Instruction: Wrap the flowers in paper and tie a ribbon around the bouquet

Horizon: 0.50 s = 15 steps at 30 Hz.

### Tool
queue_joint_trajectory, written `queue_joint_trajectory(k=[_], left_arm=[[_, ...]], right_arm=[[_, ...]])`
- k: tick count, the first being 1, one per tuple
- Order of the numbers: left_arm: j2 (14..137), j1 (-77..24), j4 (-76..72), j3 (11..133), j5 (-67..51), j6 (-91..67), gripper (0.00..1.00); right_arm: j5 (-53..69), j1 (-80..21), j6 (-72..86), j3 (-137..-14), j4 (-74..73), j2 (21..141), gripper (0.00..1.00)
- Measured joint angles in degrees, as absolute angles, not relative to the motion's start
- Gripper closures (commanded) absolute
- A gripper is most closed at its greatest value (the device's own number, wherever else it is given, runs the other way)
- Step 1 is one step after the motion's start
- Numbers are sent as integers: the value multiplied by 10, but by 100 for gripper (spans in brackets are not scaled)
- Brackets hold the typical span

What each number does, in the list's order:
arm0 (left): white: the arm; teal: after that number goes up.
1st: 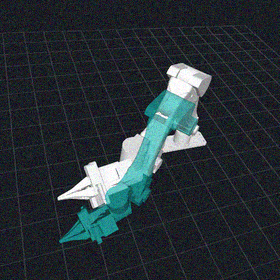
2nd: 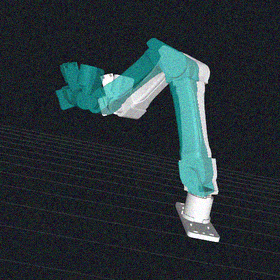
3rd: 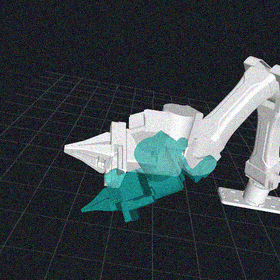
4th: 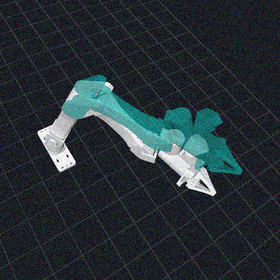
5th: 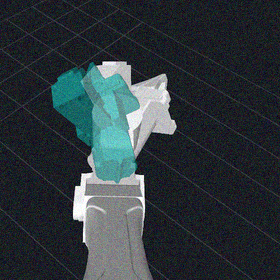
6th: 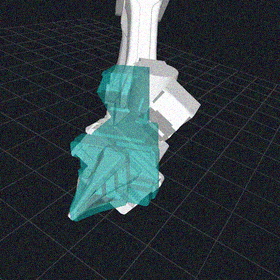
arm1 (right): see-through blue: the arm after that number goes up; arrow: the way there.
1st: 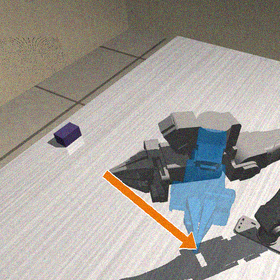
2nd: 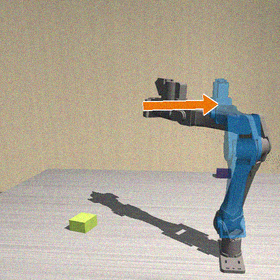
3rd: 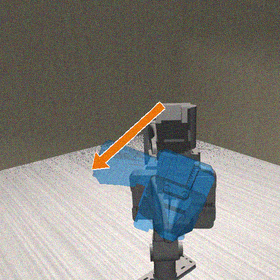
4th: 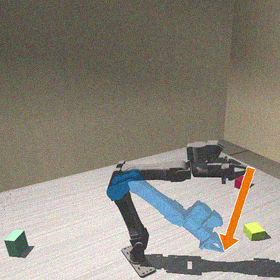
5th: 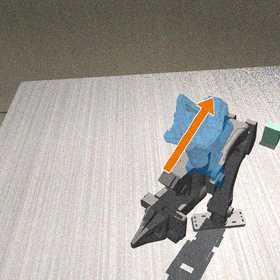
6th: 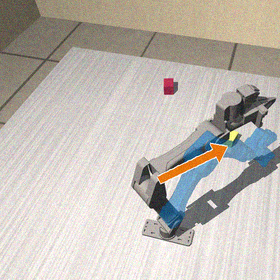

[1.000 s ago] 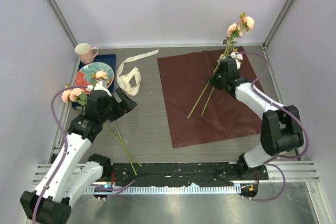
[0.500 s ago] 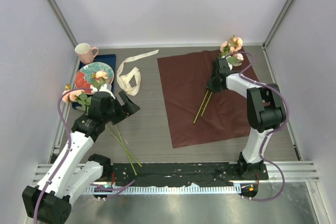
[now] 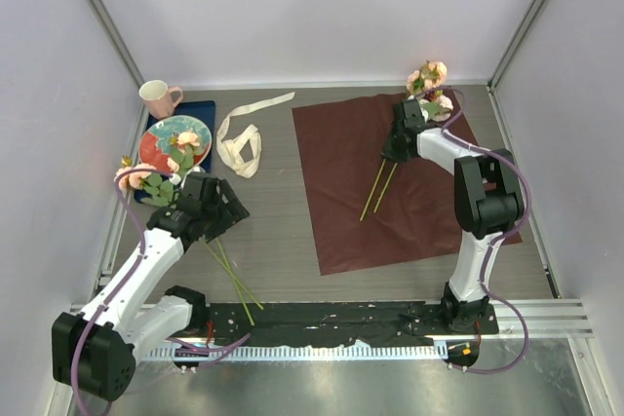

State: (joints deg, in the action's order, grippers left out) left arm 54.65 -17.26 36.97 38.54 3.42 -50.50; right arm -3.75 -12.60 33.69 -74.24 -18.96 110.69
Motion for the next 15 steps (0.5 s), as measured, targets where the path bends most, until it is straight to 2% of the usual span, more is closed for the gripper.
queue_joint_trajectory(k=[3,11,14,15], left_arm=[[542,-173,374,378,54,-515,26],[541,-172,393,378,114,-526,25],[548,-171,399,378,133,-528,30],[554,-170,401,378,139,-529,31]], right_arm=[[-37,-122,332,-776,-196,1115,100],[-33,-102,315,-830,-205,1171,100],[-33,-99,316,-829,-215,1177,97],[-33,-99,316,-828,-215,1177,93]])
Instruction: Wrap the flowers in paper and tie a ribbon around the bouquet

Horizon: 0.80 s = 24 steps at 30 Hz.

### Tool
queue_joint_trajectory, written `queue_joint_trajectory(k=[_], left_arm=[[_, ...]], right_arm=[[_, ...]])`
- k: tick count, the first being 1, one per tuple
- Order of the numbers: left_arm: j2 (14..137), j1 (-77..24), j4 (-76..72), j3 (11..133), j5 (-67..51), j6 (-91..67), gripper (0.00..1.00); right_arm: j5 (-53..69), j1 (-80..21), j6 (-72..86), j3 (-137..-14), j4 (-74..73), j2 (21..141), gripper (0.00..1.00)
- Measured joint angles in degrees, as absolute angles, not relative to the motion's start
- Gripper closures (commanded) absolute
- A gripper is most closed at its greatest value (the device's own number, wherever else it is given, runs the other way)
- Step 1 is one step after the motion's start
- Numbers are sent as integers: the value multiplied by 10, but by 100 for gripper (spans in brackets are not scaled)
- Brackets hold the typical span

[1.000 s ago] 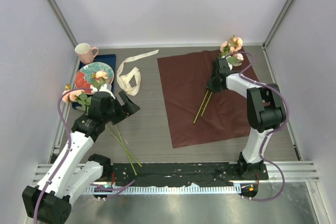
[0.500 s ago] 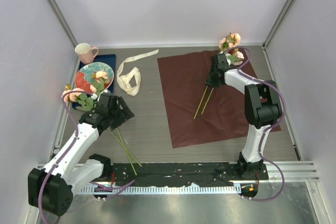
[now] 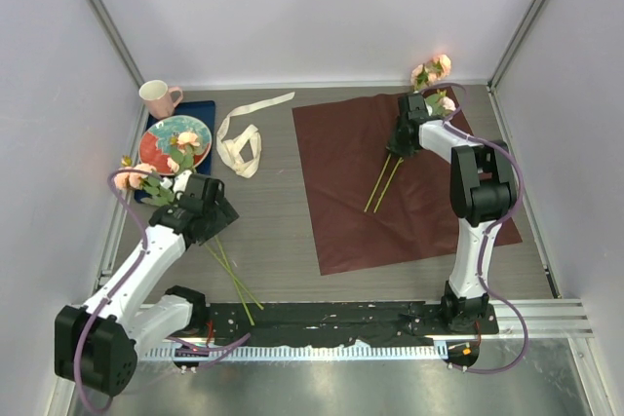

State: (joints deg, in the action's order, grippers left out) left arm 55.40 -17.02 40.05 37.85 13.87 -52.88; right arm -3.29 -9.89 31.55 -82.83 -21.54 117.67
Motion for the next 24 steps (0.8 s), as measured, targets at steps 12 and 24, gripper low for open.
queue_joint_trajectory(k=[12,24], left_arm=[[679,-156,372,380,185,-520,30],[713,-155,307,380,249,-504,39]], right_arm=[[-31,-99,317,-828,-215,1177,56],[-47,-112,295,-774,-242,1047,47]])
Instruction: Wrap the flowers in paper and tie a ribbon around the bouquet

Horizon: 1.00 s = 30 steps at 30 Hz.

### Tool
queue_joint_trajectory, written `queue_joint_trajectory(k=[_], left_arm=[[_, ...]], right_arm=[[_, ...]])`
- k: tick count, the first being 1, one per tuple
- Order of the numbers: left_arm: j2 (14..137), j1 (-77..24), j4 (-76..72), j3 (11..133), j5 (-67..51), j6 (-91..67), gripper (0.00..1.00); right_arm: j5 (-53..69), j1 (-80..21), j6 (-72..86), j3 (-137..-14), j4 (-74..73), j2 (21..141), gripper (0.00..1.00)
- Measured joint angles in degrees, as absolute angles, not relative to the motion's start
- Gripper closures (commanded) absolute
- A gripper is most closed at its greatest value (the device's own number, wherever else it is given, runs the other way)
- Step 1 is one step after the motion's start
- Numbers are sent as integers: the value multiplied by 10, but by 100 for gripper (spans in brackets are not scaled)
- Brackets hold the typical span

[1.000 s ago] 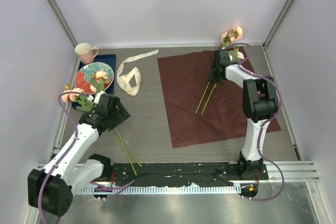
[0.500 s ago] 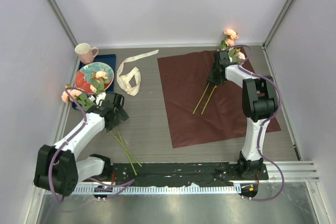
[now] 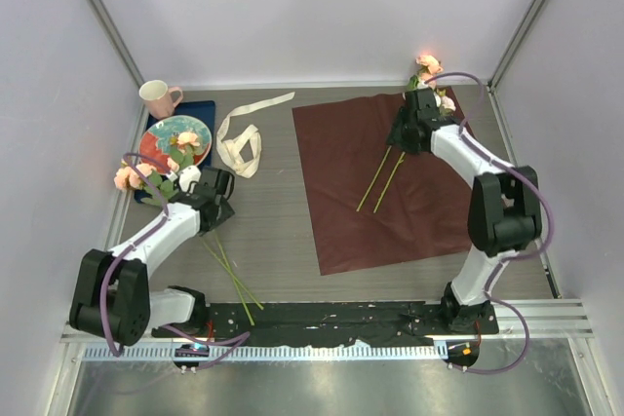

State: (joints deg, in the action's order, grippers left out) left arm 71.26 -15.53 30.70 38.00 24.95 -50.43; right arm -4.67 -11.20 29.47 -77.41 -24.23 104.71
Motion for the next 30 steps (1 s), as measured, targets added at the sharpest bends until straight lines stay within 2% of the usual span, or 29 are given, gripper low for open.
queue_joint_trajectory(k=[4,9,10,11,12,16,21,30], left_arm=[[736,-155,306,380,260,-516,40],[752,-154,296,372,262,-528,66],[755,-154,295,371,262,-529,74],[757,-154,293,371,262,-528,87],[757,-154,291,371,261,-526,92],[747,-154,282,371,253,-516,100],[691,-154,280,370,242,-502,100],[415,-154,220,299,186,-446,100]], right_arm=[[-51,-132,286,-744,-245,952,47],[-52,-163,281,-719,-245,876,47],[-52,-169,281,-715,-245,869,46],[-53,-177,281,-709,-245,861,47],[-53,-186,281,-702,-245,854,47],[-49,-214,281,-681,-251,839,46],[-31,-241,281,-670,-253,824,42],[59,-323,269,-648,-204,828,31]])
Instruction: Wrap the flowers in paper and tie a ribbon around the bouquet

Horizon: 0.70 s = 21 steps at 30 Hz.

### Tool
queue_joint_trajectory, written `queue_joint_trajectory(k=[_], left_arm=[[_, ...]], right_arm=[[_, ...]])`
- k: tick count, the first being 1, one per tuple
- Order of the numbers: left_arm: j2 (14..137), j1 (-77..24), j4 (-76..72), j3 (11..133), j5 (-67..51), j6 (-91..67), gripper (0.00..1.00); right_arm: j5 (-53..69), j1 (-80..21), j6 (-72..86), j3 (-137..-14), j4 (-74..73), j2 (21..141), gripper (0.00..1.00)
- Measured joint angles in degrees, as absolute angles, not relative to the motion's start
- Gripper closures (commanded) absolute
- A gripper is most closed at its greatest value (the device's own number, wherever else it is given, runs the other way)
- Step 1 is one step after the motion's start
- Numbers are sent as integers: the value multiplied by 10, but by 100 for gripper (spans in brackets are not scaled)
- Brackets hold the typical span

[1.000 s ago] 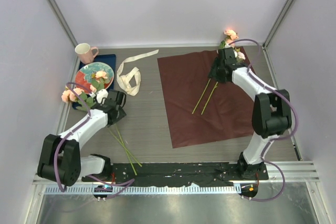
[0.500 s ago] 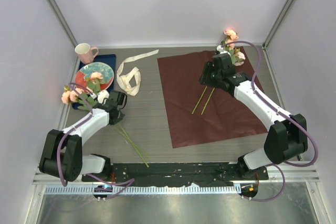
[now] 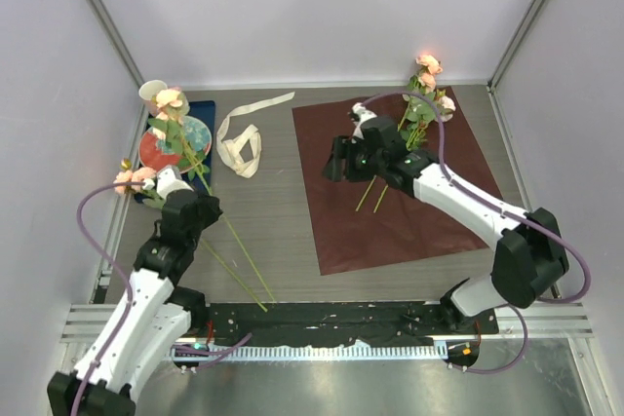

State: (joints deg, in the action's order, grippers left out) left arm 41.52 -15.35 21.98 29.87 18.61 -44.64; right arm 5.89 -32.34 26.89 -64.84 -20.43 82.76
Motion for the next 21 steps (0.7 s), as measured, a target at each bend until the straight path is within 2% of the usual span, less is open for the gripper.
queue_joint_trajectory(k=[5,12,17,19,20,21], left_arm=[[301,-154,169,259,123,-448,100],[354,-154,118,271,-17,-470,100],[356,-154,103,271,-74,-491,100],[350,-154,96,271,-87,-496,100],[347,-154,93,271,-91,-499,100],[345,-154,91,271,-95,-502,100]], right_arm=[[147,-410,272,-646,-115,882,27],[264,-524,307,-658,35,988,30],[281,-542,331,-661,78,1010,39],[281,-540,345,-661,96,1012,50],[280,-540,352,-661,109,1013,59],[280,-539,359,-661,117,1014,88]])
